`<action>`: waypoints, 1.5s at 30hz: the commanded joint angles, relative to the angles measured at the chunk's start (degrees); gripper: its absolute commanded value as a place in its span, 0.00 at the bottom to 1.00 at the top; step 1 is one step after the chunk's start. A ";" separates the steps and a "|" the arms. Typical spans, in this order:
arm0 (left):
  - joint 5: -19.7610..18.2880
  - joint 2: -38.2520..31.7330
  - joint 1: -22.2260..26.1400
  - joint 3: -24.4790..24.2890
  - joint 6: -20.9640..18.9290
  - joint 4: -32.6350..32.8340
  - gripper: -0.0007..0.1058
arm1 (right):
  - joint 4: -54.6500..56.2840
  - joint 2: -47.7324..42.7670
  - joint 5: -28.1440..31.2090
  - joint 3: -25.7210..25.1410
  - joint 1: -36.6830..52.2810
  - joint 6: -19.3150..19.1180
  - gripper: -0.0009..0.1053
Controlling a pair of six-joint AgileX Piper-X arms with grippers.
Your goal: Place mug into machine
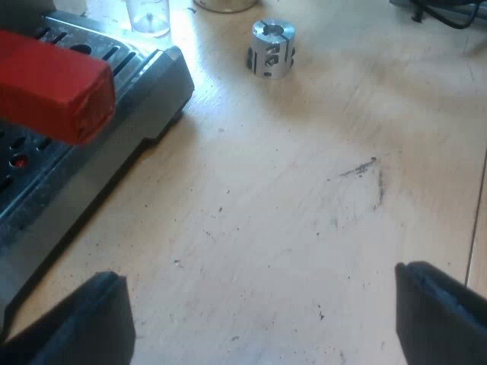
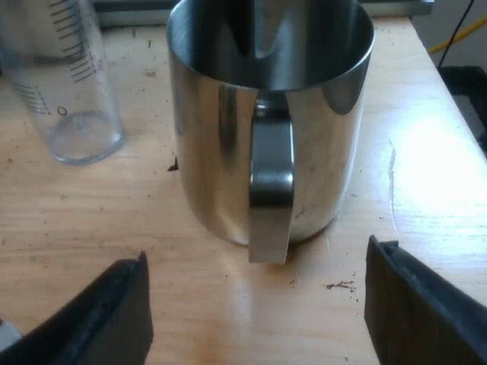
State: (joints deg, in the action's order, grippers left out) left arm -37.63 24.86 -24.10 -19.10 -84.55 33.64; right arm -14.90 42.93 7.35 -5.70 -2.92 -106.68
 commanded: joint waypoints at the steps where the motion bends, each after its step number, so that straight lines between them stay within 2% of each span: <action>1: 0.65 0.00 -0.20 -0.28 -0.72 -0.90 0.70 | -2.91 1.73 0.55 0.37 -0.03 0.99 0.59; 4: 0.65 0.00 -0.20 -0.28 -0.98 -0.90 0.70 | -8.72 6.42 3.10 0.37 0.08 1.49 0.59; 17: 0.65 0.00 -0.20 -0.28 -0.97 -0.90 0.70 | -19.16 15.98 3.09 -0.15 0.08 1.49 0.59; 25: 0.65 0.00 -0.20 -0.28 -0.97 -0.90 0.70 | -19.65 19.90 2.99 -2.29 0.08 1.49 0.59; 45: 0.65 0.00 -0.20 -0.28 -0.97 -0.90 0.70 | -23.83 23.23 2.99 -2.32 0.08 0.95 0.59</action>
State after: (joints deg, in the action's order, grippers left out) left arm -37.51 24.86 -24.10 -19.10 -85.01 33.64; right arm -37.91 65.85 10.09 -7.70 -2.92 -105.40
